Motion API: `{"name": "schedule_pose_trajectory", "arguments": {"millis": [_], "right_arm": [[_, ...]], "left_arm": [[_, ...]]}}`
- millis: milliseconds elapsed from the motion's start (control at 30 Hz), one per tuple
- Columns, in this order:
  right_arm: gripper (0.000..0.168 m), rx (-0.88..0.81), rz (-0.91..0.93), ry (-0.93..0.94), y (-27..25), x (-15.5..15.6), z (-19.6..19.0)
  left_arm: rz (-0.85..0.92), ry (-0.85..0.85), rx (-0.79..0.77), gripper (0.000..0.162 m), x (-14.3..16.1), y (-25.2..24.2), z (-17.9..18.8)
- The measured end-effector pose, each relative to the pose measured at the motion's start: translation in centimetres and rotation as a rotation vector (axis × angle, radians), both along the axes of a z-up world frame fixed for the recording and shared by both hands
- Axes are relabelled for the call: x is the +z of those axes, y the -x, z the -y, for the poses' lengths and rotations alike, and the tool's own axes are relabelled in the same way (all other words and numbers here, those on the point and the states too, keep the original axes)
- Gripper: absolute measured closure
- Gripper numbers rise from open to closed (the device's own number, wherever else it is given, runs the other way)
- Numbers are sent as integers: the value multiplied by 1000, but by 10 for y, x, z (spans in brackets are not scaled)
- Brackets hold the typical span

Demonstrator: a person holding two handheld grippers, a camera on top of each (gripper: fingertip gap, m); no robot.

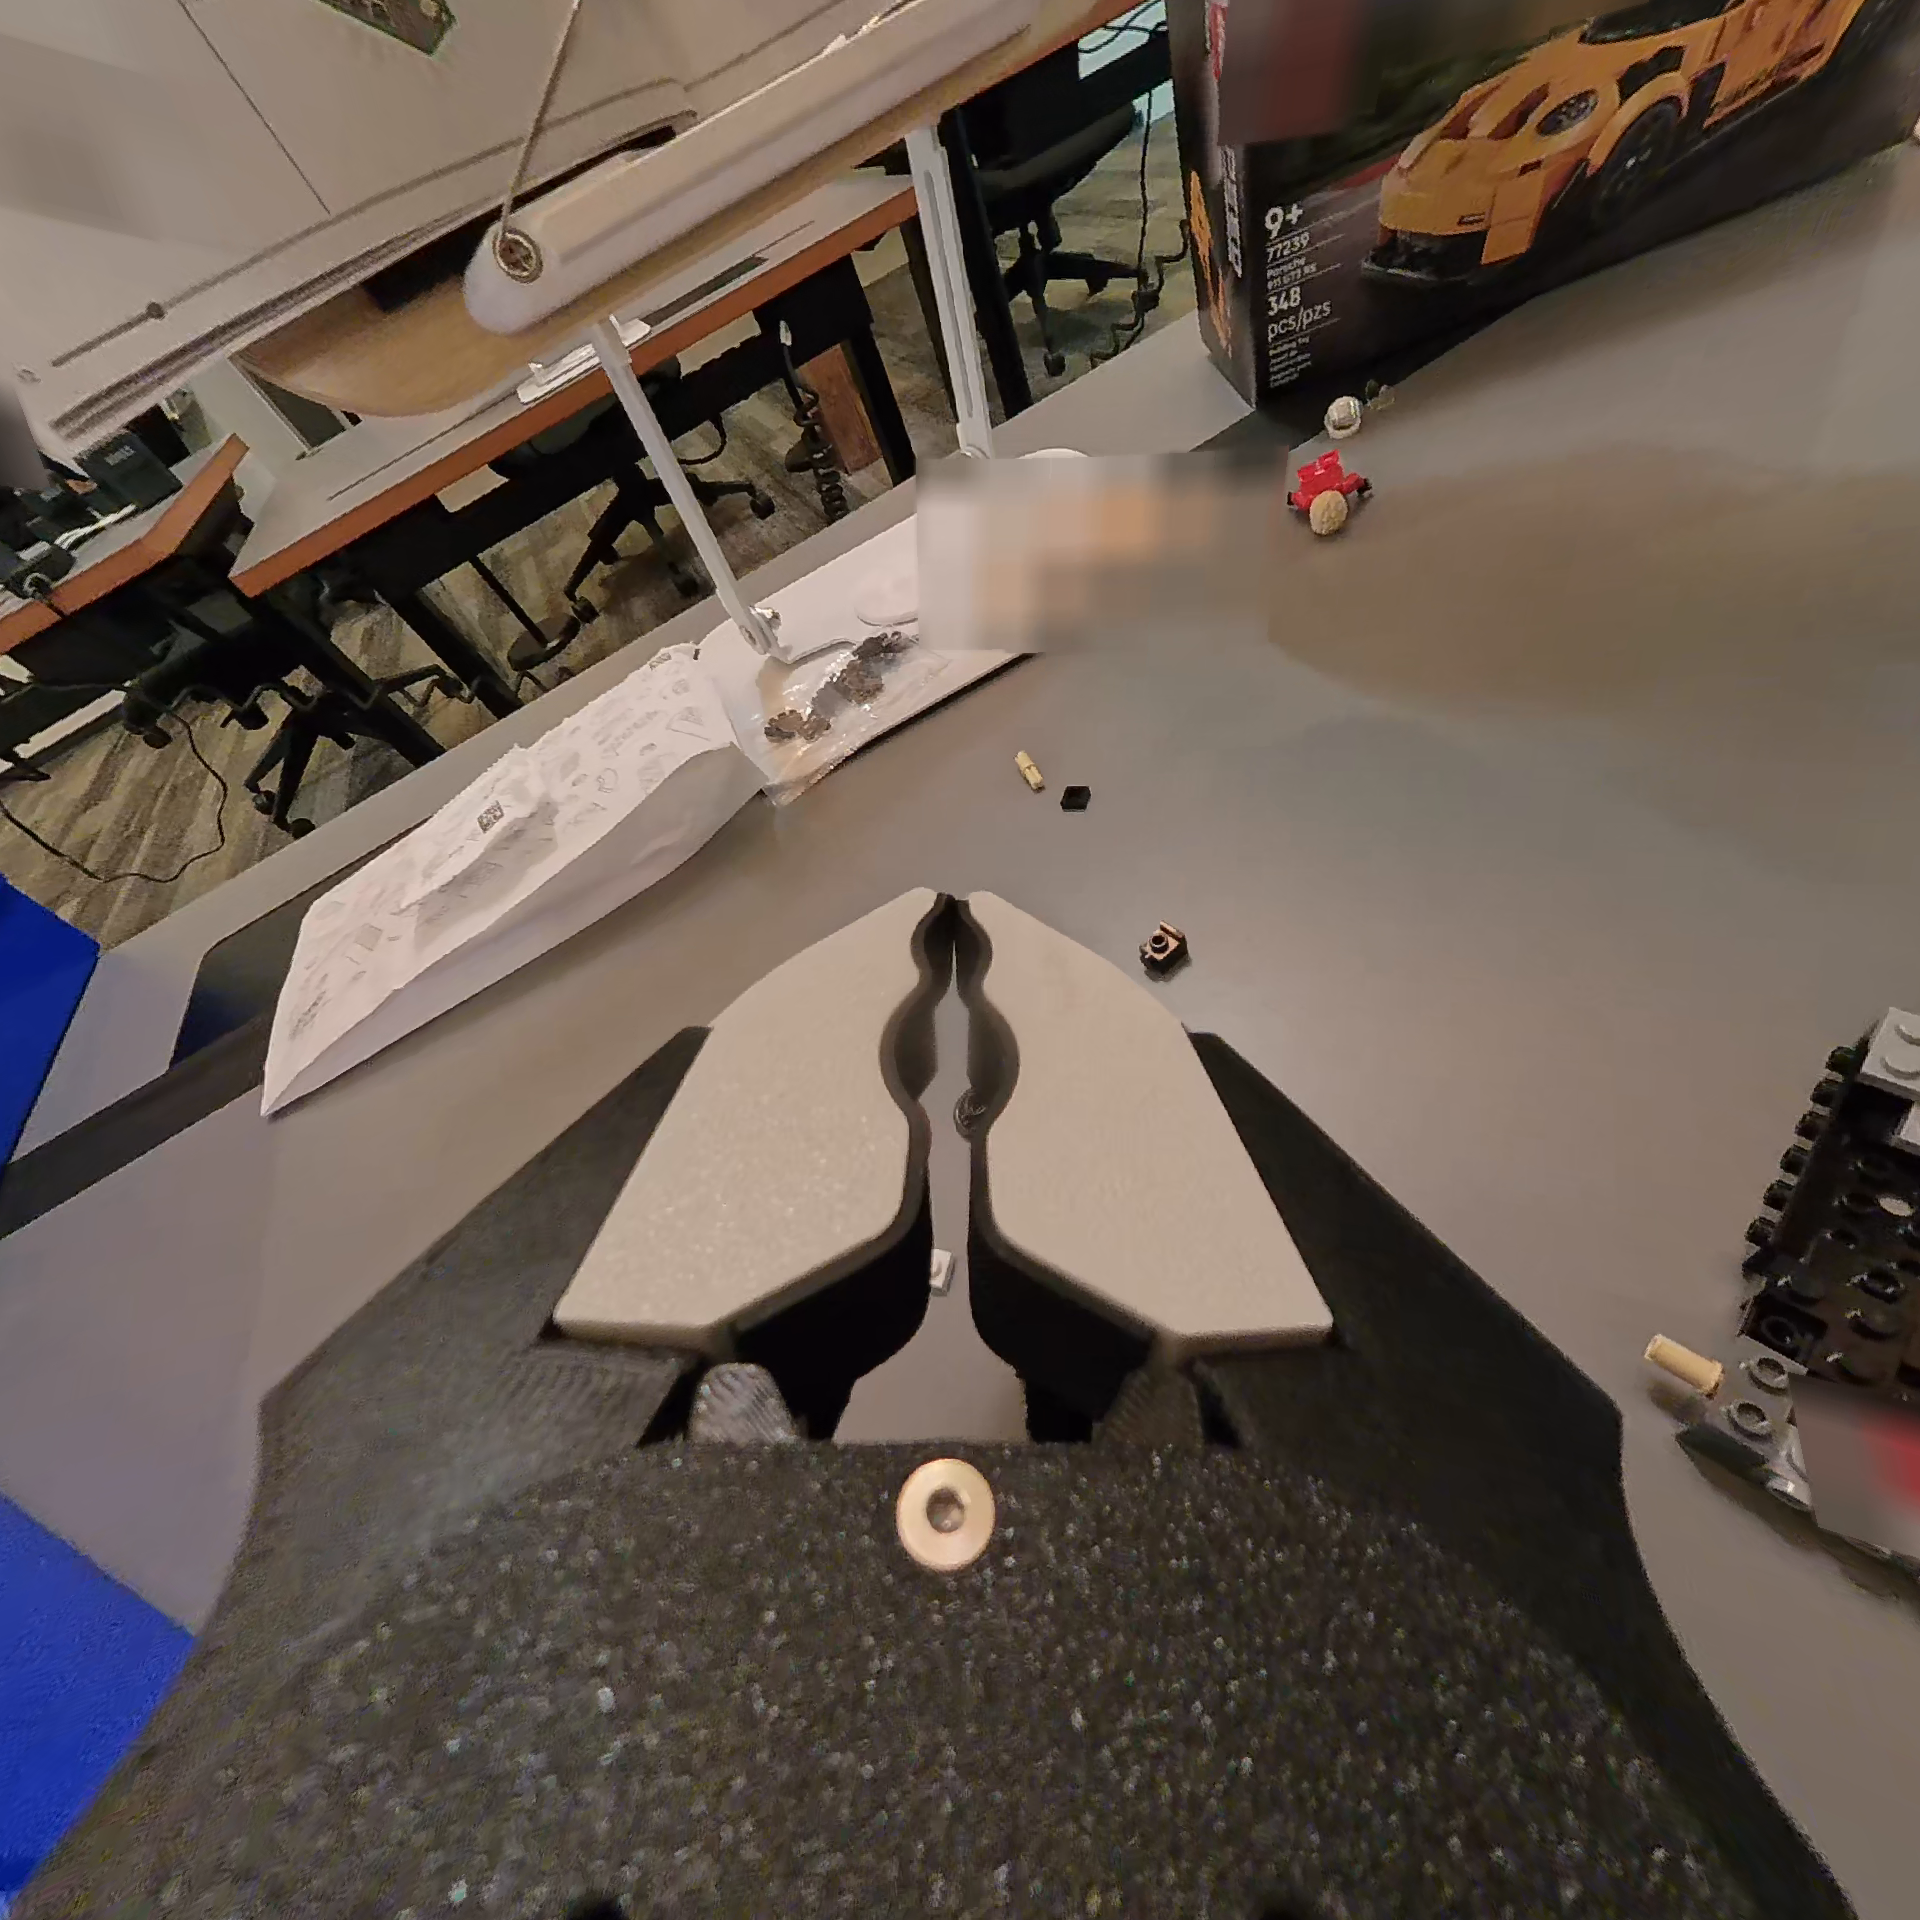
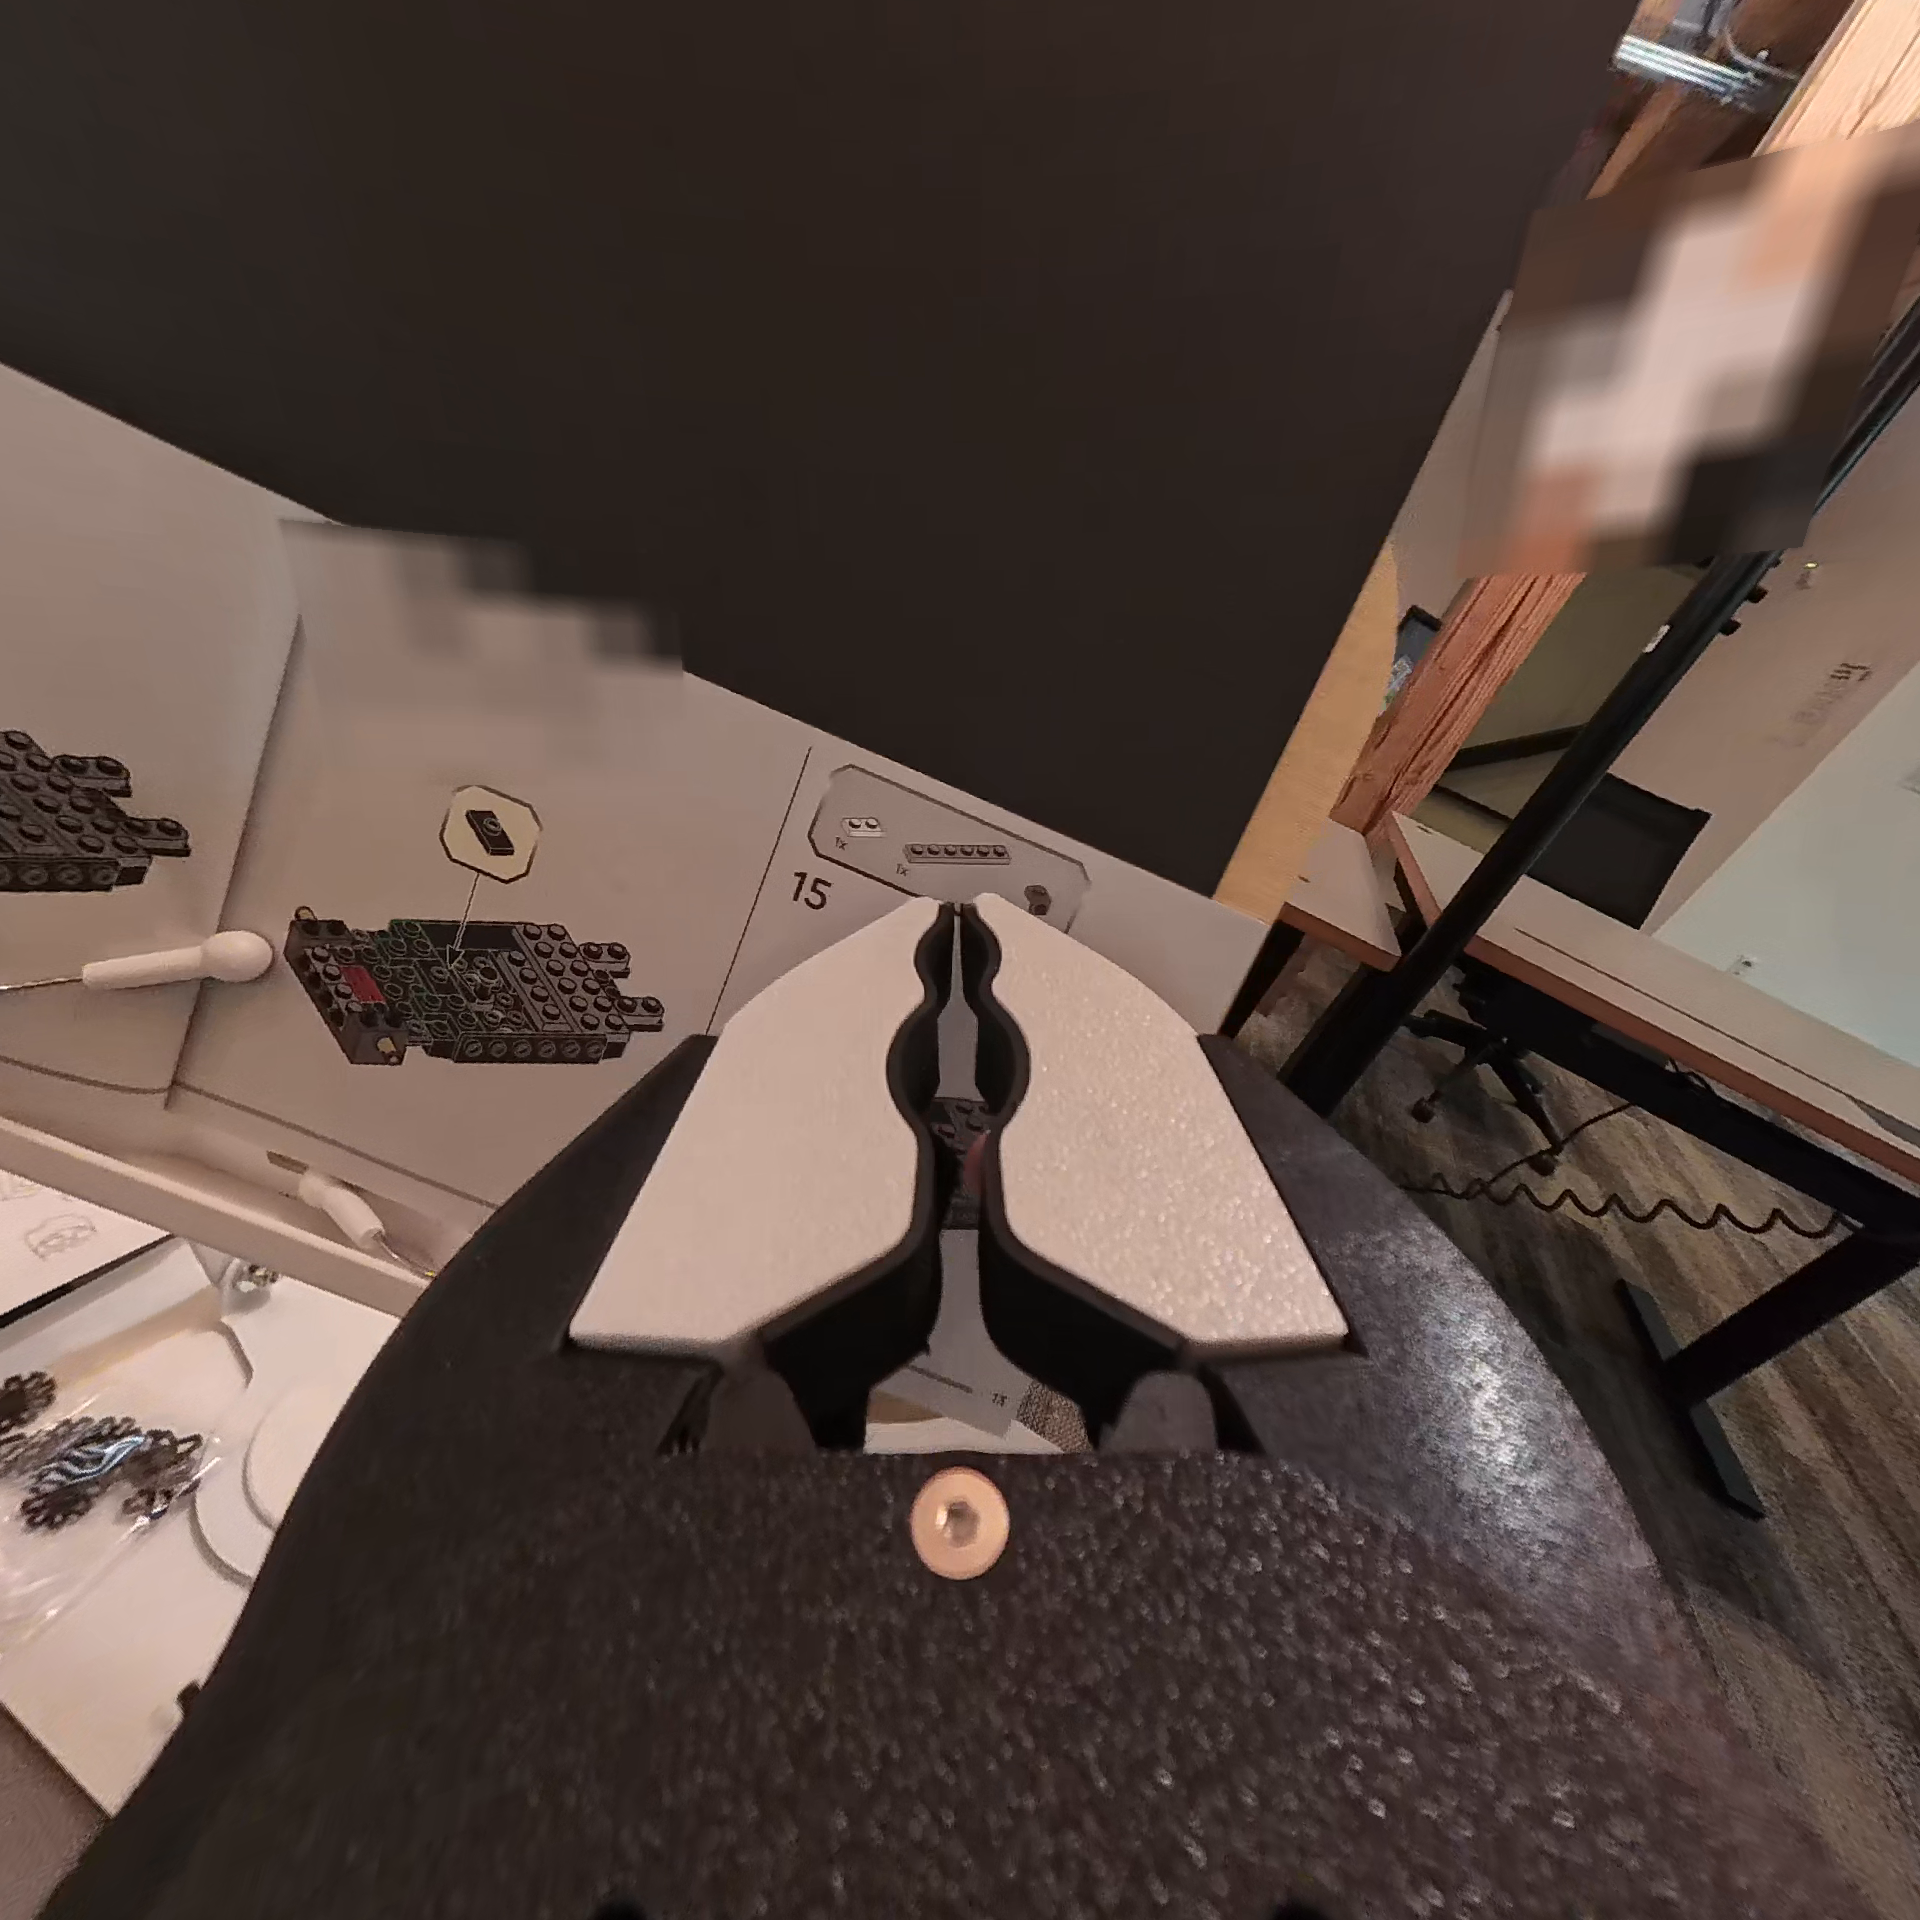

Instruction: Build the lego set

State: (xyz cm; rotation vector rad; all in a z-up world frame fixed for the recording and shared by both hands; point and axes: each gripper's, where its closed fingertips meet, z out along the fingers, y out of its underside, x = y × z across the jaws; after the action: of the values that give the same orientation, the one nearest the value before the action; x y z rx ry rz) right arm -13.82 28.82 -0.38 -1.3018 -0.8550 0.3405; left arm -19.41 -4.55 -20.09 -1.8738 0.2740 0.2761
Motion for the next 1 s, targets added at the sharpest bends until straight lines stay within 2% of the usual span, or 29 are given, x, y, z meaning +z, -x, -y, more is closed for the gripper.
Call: {"name": "schedule_pose_trajectory", "arguments": {"millis": [1000], "right_arm": [[166, -58, -39, -3, -9, -7, -10]], "left_arm": [[52, 38, -61, 162, -7, -11, 1]]}}
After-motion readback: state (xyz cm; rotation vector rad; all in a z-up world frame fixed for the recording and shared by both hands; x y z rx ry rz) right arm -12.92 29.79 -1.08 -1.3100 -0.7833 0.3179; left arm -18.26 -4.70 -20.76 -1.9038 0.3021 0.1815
